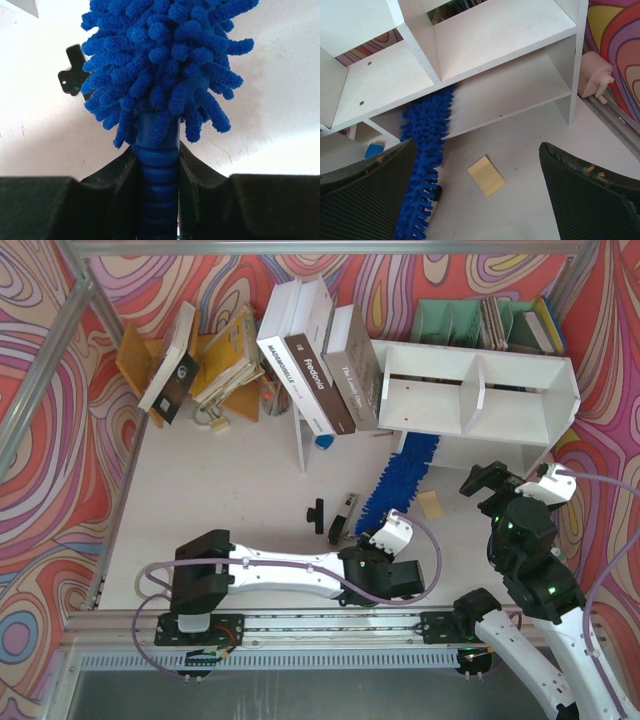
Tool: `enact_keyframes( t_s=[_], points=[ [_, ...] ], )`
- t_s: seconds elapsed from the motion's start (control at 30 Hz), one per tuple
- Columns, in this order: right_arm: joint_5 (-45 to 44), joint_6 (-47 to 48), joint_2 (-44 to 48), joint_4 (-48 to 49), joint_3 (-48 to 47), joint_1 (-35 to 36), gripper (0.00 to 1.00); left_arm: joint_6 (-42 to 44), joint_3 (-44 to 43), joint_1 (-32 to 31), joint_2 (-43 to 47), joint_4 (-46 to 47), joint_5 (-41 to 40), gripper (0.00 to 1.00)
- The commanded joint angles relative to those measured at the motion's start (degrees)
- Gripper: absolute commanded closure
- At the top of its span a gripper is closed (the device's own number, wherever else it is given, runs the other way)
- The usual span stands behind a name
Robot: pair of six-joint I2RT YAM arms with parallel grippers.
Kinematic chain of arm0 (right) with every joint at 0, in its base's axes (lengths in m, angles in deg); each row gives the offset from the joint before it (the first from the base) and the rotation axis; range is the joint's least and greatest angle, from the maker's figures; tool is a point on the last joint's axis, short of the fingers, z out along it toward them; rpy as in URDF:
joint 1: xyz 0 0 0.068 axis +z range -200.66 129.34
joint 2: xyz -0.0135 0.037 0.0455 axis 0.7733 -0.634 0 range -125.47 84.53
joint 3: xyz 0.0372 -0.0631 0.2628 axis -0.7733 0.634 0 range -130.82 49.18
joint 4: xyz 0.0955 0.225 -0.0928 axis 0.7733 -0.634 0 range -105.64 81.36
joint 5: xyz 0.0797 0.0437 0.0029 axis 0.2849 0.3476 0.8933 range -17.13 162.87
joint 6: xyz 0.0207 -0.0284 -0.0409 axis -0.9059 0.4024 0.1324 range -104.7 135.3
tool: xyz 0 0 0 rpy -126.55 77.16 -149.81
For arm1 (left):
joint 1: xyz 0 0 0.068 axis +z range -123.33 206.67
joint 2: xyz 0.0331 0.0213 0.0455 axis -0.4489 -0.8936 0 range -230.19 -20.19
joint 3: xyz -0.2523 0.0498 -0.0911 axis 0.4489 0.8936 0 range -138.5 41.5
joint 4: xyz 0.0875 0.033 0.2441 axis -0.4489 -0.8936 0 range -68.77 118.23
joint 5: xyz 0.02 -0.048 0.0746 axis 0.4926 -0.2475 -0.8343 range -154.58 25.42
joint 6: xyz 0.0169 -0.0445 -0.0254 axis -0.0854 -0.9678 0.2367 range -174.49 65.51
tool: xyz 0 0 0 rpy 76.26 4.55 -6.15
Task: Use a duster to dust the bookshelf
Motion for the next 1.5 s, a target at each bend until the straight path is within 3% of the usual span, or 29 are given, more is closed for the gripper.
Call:
enact_keyframes(
  t_s=[0.0, 0.47, 1.13, 1.47],
  points=[
    [-0.9, -0.3, 0.1, -0.2, -0.2, 0.0, 0.02, -0.8, 0.9, 1.3, -1.8, -0.1, 2.4, 1.0],
    [-1.5, -0.3, 0.5, -0.3, -0.3, -0.1, 0.02, 1.3, 0.1, 0.9, 3.3, -0.3, -3.8, 1.0],
    [-2.1, -0.3, 1.4, -0.5, -0.3, 0.0, 0.02, 18.6, 0.0, -1.9, 1.2, 13.3, 8.4, 1.0],
    [-1.9, -0.3, 1.6, -0.4, -0.3, 0.0, 0.02, 18.9, 5.8, -0.7, 6.7, 12.9, 4.5, 1.0]
  ],
)
